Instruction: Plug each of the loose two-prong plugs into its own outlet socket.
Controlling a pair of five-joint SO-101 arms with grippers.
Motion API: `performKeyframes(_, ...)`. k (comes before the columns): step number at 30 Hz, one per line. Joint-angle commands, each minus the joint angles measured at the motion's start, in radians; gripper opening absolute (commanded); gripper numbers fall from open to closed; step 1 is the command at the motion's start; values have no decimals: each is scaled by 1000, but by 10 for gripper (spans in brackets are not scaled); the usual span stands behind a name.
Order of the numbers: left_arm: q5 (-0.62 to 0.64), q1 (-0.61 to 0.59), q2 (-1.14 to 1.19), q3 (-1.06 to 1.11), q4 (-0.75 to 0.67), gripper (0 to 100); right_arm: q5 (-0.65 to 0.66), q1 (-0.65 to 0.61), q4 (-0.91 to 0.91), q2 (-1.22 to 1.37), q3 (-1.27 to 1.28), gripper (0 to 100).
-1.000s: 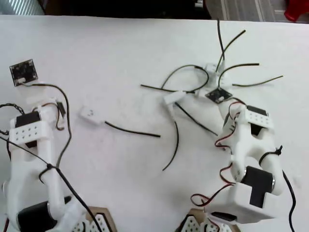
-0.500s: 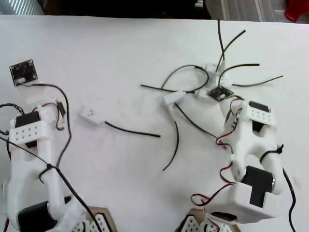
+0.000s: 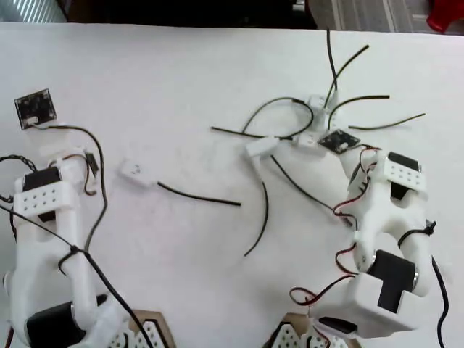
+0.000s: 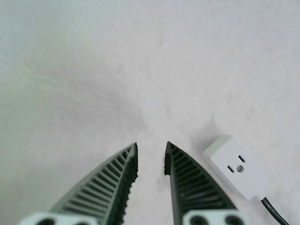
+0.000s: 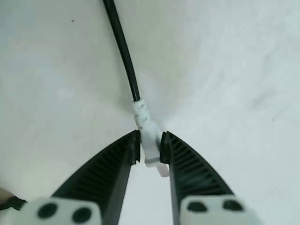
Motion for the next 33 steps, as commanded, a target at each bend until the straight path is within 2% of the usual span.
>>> performKeyframes(1,9,8,-42,-5,-18,110,12,21,10,-2,-17,70)
performKeyframes(17,9,8,-42,-3,-18,110,14,25,10,-4,-23,72)
performKeyframes(21,9,8,-42,-3,-18,110,14,25,10,-4,-23,123)
performKeyframes(33,9,8,-42,-3,-18,110,63,42,8,-2,-18,95)
